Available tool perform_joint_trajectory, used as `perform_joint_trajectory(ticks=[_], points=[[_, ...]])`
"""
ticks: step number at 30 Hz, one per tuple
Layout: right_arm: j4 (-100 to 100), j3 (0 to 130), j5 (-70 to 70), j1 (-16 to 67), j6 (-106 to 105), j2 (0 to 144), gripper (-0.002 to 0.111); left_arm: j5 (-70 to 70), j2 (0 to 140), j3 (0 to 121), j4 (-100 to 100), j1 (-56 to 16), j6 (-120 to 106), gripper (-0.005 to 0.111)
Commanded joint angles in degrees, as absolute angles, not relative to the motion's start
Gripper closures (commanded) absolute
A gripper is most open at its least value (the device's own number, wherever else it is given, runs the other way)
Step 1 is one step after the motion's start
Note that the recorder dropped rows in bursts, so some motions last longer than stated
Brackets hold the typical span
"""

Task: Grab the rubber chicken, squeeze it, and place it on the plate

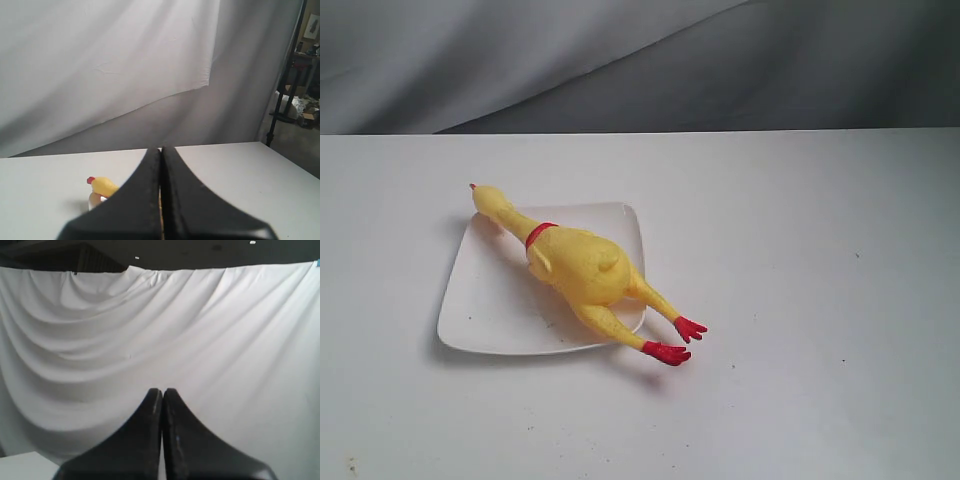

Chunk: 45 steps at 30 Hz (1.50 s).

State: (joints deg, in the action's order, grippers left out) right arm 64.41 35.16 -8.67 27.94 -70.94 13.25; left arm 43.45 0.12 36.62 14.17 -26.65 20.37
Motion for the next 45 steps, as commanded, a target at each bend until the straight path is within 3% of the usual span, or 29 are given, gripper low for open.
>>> perform_joint_trajectory(ticks=[1,17,21,30,37,45], points=[[64.9,34.8,-8.4,28.1,-71.0,10.4,0.108,43.7,0.0,36.3,14.0,-26.9,20.6,0.107],[64.9,34.8,-7.4,28.1,-71.0,10.3,0.108,43.7,0.0,36.3,14.0,-26.9,20.6,0.107],[65.0,34.2,-5.6,27.1,-60.5,10.3,0.108,43.7,0.0,36.3,14.0,-26.9,20.6,0.107],[29.5,29.8,-17.4,10.0,-23.9,10.1,0.108,43.7,0.0,36.3,14.0,-26.9,20.6,0.107],[21.6,24.2,-21.7,-5.5,-18.0,4.7,0.108,43.7,0.0,36.3,14.0,-26.9,20.6,0.107],[10.4,9.8,-15.7,-6.8,-4.2,0.0,0.108,43.7,0.0,36.3,14.0,-26.9,20.6,0.107]])
